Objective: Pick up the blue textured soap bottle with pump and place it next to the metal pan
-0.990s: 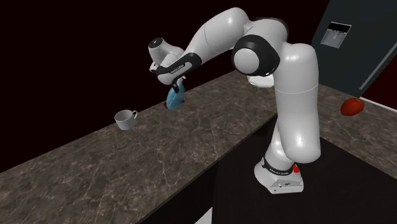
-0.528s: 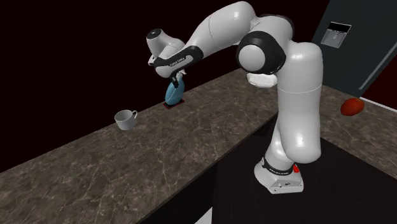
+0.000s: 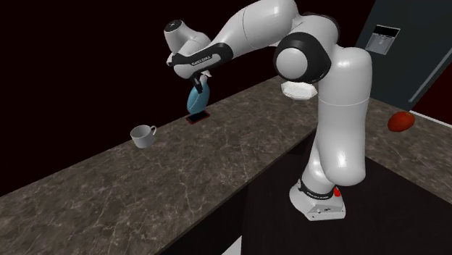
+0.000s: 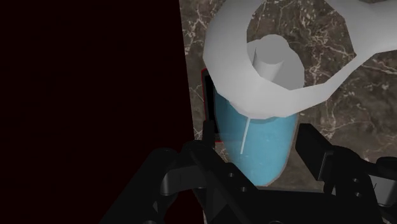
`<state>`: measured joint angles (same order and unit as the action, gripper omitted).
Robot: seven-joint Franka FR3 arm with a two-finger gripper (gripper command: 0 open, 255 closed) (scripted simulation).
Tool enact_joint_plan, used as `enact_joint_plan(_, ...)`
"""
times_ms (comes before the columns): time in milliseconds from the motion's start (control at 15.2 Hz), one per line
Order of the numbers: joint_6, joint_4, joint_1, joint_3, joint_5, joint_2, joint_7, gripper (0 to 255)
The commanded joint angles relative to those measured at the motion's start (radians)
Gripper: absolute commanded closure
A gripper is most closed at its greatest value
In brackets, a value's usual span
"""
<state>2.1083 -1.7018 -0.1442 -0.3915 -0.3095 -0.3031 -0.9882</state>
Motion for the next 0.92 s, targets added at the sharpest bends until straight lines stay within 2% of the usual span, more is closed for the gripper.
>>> enact_joint_plan(0,-0.026,0.018,0.002,0.000,0.001,0.010,-0.007,255)
enact_joint_plan(858,-0.181,0.158,0.003,0.000,0.014,0.034,-0.059,255)
